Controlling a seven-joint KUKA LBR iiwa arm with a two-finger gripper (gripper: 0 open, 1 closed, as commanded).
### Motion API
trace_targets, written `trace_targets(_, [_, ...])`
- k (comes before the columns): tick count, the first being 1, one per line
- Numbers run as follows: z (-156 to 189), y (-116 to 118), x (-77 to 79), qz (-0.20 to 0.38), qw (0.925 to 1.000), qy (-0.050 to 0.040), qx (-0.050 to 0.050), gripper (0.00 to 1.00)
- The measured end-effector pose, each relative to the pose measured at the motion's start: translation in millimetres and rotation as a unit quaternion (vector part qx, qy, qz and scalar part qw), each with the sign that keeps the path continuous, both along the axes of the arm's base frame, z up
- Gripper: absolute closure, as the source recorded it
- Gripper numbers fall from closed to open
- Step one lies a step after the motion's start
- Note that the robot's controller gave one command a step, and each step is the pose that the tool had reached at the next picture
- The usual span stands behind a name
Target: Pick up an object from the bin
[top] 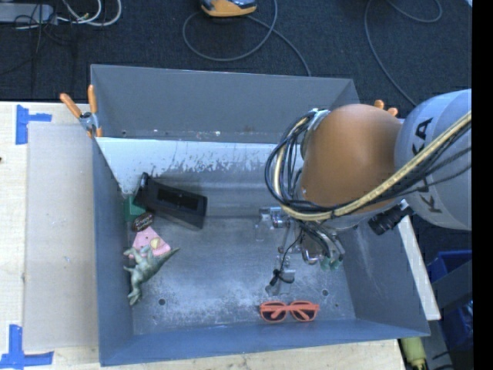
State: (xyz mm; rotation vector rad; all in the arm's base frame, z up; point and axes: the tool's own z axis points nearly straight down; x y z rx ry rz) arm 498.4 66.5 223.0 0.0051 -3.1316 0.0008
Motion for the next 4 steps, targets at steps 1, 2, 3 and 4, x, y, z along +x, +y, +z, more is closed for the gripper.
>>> trace_targets(1, [4, 0, 1.6, -0.001, 1.0000, -0.0039, 0.000, 0.00])
trace_targets(2, [-50, -30, -6.4, 0.031, 0.9995, -0.0052, 0.001, 0.00])
trace_targets(3, [-63, -84, -21.0, 0.033, 0.9994, -0.0024, 0.000, 0.00])
trace_targets(4, [-91, -83, -20.1, 0.034, 0.9994, -0.0040, 0.001, 0.00])
